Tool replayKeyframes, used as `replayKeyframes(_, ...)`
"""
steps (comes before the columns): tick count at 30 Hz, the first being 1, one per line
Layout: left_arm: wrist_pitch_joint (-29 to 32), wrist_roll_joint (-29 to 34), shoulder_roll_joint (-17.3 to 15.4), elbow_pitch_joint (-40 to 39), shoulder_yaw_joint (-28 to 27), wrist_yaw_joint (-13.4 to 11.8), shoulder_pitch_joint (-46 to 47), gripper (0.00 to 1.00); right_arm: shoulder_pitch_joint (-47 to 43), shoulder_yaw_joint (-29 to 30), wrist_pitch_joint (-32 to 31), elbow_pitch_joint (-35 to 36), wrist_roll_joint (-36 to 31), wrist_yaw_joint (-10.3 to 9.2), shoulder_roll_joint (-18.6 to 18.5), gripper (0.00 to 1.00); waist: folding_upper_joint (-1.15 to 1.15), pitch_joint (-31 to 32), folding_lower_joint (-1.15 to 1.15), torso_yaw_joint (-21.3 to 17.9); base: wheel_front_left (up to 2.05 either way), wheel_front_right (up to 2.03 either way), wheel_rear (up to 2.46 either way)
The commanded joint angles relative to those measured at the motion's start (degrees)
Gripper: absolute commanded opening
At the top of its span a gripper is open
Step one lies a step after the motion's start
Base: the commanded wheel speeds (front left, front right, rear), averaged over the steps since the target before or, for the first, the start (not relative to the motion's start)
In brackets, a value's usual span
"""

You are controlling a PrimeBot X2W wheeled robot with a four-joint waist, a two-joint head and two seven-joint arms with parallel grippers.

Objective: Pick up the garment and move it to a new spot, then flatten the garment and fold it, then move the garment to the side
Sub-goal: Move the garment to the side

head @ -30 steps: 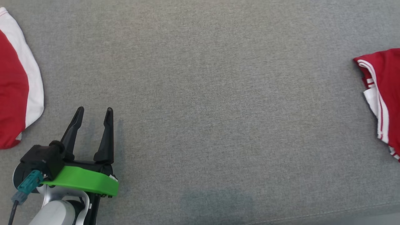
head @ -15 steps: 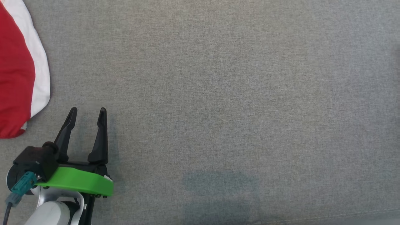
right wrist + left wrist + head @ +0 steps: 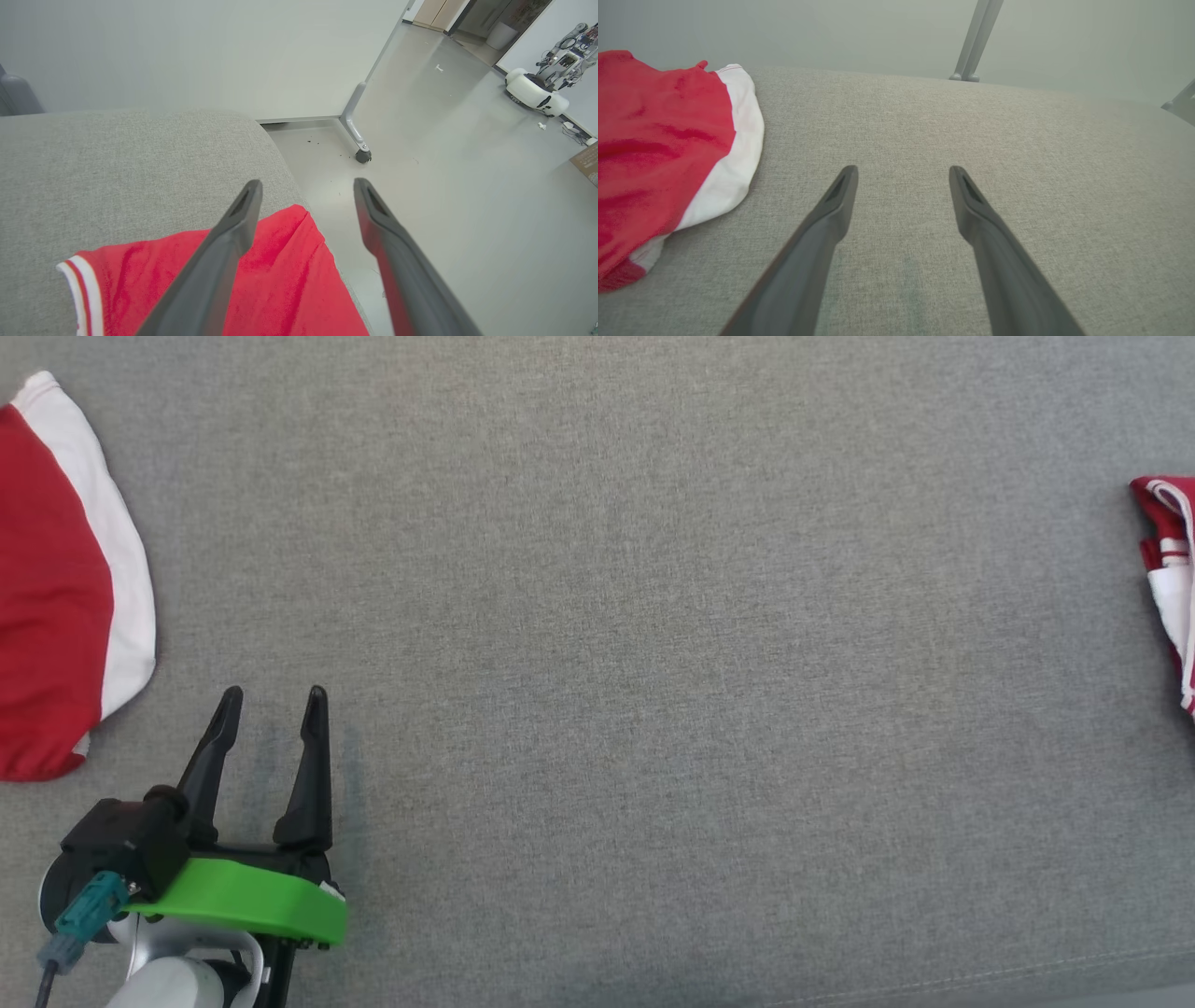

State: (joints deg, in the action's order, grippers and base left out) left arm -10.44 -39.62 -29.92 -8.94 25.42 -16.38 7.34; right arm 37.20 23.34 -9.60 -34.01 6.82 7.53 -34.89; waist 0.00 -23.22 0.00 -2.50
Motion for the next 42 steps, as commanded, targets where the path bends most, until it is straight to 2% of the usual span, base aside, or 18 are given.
replayKeyframes(1, -0.69, 0.19, 0.01, 0.93, -0.04, 0.23, -0.87, 1.00, -2.40, -0.84, 1.92, 1.31, 1.53, -0.08, 0.05, 1.00, 0.00, 4.76, 0.00, -0.06, 0.00, 0.00, 0.00)
replayKeyframes(4, -1.40, -0.97, 1.29, 2.87, 0.37, 0.96, -2.07, 1.00, -6.47, -3.24, 5.47, 6.21, 3.89, -0.08, -0.79, 1.00, 0.00, 8.54, 0.00, 0.98, 0.00, 0.00, 0.00)
replayKeyframes(11, -2.67, -2.38, 2.07, 8.57, 1.13, 3.79, -3.71, 1.00, -18.80, -8.26, 10.19, 18.47, 9.05, -0.08, 1.93, 1.00, 0.00, 15.44, 0.00, 4.05, 0.00, 0.00, 0.00)
replayKeyframes(17, -3.86, -3.45, 3.11, 13.98, -0.79, 4.48, -5.39, 1.00, -29.96, -11.41, 12.29, 28.23, 8.33, -0.09, 8.82, 1.00, 0.00, 19.70, 0.00, 7.96, 0.00, 0.00, 0.00)
replayKeyframes(20, -4.38, -3.45, 3.70, 15.84, -1.77, 5.03, -6.17, 1.00, -34.21, -12.41, 13.87, 30.80, 6.66, -0.09, 12.52, 1.00, 0.00, 20.81, 0.00, 9.95, 0.00, 0.00, 0.00)
replayKeyframes(24, -4.61, -2.36, 4.70, 18.23, -1.62, 6.49, -7.57, 1.00, -40.35, -13.83, 16.34, 31.17, 4.63, -0.08, 17.70, 1.00, 0.00, 23.68, 0.00, 12.63, 0.00, 0.00, 0.00)
replayKeyframes(32, -4.78, -0.43, 6.40, 21.40, -5.08, 9.23, -9.69, 1.00, -46.76, -13.96, 21.83, 28.10, 0.27, -0.08, 26.79, 1.00, 0.00, 25.59, 0.00, 14.76, 0.00, 0.00, 0.00)
replayKeyframes(37, -4.78, 2.46, 7.47, 21.86, -8.72, 11.81, -10.95, 1.00, -47.82, -12.81, 23.68, 25.20, -2.31, -0.08, 29.37, 1.00, 0.00, 25.79, 0.00, 14.41, 0.00, 0.00, 0.00)
replayKeyframes(42, -4.75, 5.12, 9.40, 22.15, -12.38, 14.55, -12.41, 1.00, -46.87, -9.91, 24.76, 24.25, -3.98, -0.08, 31.07, 1.00, 0.00, 25.53, 0.00, 12.38, 0.00, 0.00, 0.00)
